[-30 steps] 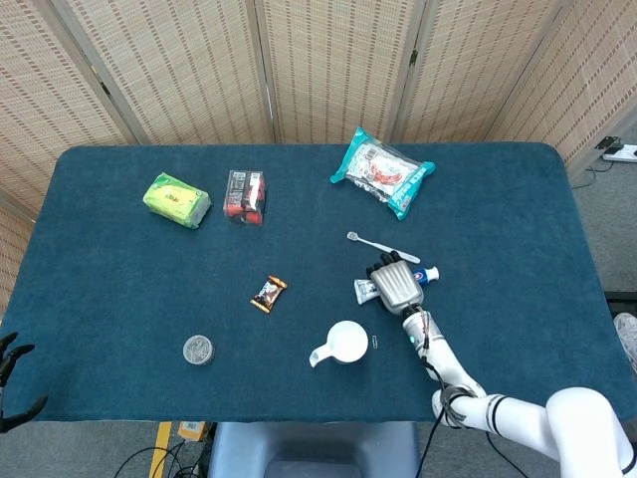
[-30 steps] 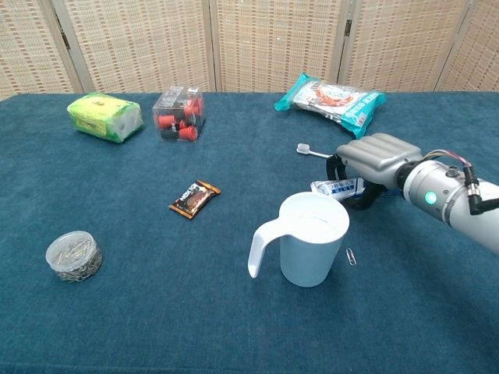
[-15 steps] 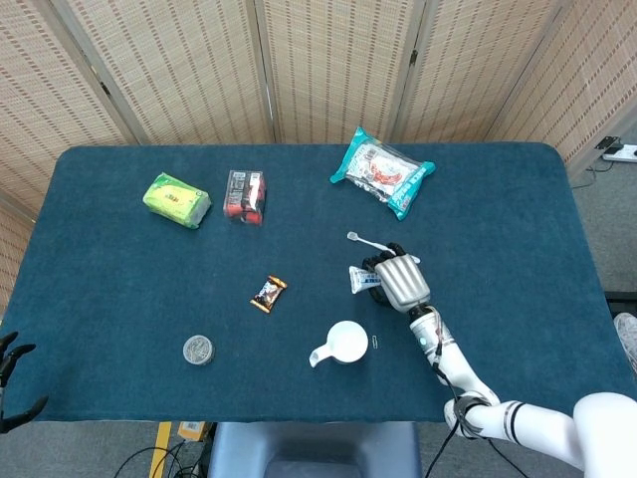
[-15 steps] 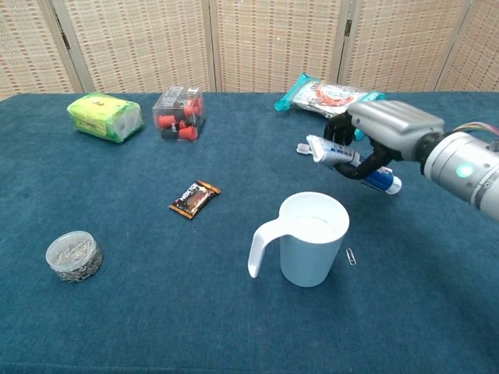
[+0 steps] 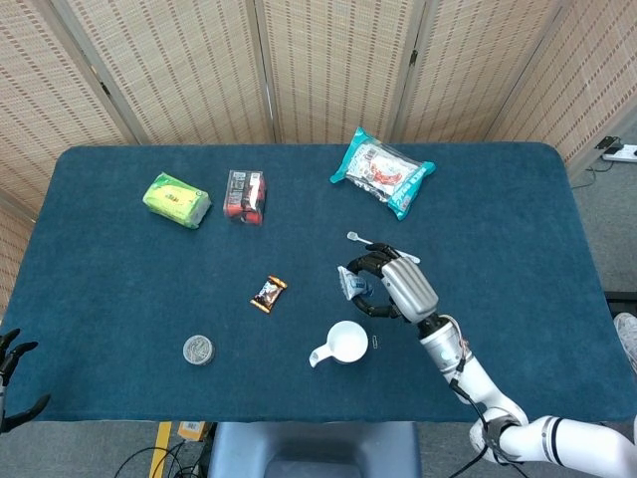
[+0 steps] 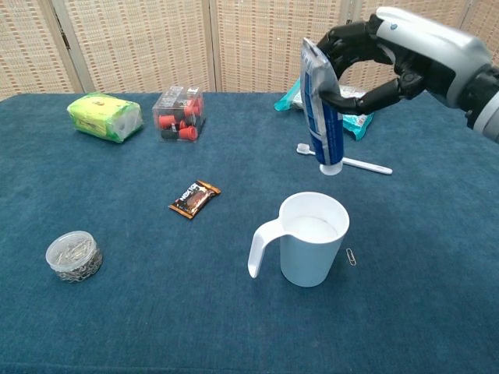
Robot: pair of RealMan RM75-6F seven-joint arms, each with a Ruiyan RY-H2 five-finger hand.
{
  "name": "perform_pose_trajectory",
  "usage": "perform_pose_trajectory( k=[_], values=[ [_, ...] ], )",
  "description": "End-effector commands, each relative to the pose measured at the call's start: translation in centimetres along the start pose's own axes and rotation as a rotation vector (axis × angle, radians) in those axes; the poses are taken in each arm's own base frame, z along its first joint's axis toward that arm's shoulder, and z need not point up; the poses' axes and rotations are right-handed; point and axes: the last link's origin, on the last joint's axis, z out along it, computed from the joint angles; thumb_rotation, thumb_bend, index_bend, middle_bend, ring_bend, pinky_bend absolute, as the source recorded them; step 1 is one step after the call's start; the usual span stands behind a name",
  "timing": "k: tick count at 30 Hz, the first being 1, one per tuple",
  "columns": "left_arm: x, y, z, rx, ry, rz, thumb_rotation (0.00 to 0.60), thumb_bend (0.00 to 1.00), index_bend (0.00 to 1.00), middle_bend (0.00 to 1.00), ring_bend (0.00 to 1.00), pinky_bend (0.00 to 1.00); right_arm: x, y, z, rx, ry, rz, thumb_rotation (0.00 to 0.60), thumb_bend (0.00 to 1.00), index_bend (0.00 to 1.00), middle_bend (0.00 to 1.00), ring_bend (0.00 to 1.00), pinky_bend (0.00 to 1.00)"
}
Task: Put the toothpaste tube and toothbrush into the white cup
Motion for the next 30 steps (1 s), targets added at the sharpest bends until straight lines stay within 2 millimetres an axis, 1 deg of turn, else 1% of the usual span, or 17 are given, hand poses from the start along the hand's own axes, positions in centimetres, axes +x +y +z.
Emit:
perform_pose_trajectory(
  k=[1,4,7,14,18,26,30],
  values=[
    [0.0,0.0,-0.1,0.004,-0.003,0.001,0.6,0.25,0.25,0.11,0.1,0.15,0.5,-2.1,-0.9,0.083,-0.031,0.124,0.6,0.33,0.7,0.62,0.4,0.22],
    [0.0,-0.1,-0.3,0.011,-0.005,0.0,0.6,0.25,0.25,0.11,0.1,0.15,0.5,-3.0,-1.3,0.104,-0.059,0.214,0.6,0.33,0.7,0.62,0.4,0.22],
    [0.1,-0.1,-0.4,0.014,-0.006,0.004,0.6,0.25,0.25,0.11,0.1,0.15,0.9,-3.7,-1.5,0.128,-0.077,0.269,0.6,0.33,0.7,0.62,0.4,0.22],
    [0.2,-0.1,-0.4,0.017,-0.003,0.006,0.6,0.25,0.25,0.11,0.1,0.15,1.4,-4.3,-2.2,0.144,-0.102,0.28,0.6,0.33,0.7,0.62,0.41,0.22],
    [0.1,0.0,-0.5,0.015,-0.008,0.008,0.6,0.25,0.25,0.11,0.1,0.15,1.1,-3.7,-2.5,0.123,-0.118,0.252,0.6,0.33,0.7,0.62,0.41,0.22],
    [0.1,0.1,-0.5,0.014,-0.012,0.007,0.6,0.25,0.25,0.11,0.1,0.15,-0.1,-2.0,-2.8,0.053,-0.163,0.263,0.6,0.33,0.7,0.62,0.41,0.22],
    [0.0,0.1,-0.4,0.013,-0.013,0.006,0.6,0.25,0.25,0.11,0.1,0.15,-1.4,-1.0,-3.2,0.016,-0.198,0.288,0.6,0.33,0.7,0.62,0.41,0.22]
  ],
)
